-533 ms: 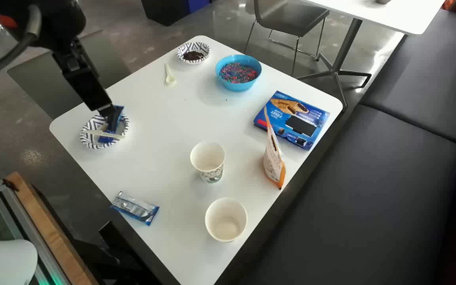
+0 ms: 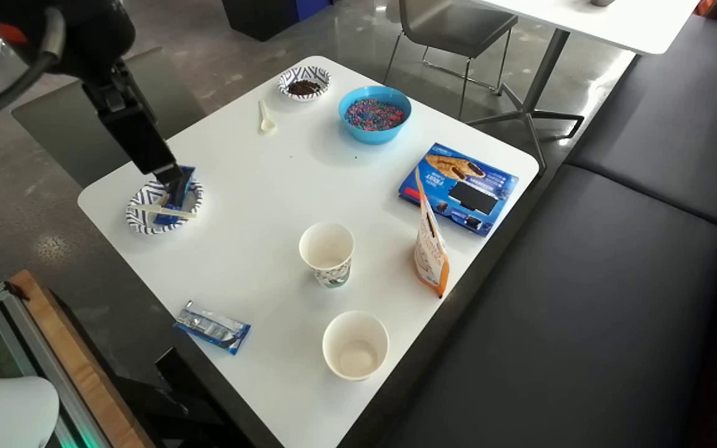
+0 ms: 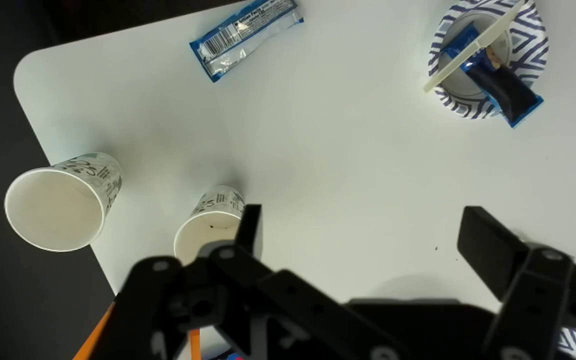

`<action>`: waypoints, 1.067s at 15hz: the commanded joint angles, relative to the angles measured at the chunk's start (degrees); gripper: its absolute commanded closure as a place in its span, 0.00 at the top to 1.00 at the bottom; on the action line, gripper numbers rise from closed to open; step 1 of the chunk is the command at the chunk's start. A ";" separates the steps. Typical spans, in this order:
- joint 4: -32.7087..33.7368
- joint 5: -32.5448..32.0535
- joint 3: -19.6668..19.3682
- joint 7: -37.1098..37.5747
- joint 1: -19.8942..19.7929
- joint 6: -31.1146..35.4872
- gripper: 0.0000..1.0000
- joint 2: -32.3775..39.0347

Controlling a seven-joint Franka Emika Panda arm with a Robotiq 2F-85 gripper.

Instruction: Move the white bowl furthest from you closer to you

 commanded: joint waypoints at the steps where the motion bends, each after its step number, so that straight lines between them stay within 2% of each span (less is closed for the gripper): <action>1: 0.11 0.33 0.55 -0.30 -0.64 -0.14 1.00 0.08; 3: 0.11 0.33 0.55 -0.30 -0.64 -0.14 1.00 0.08; 7: 5.55 2.62 4.30 -2.97 5.03 3.12 1.00 7.24; 11: 15.70 -0.04 9.74 -6.07 9.66 7.58 1.00 18.28; 16: 29.42 -2.23 13.59 -14.09 12.74 11.83 1.00 32.21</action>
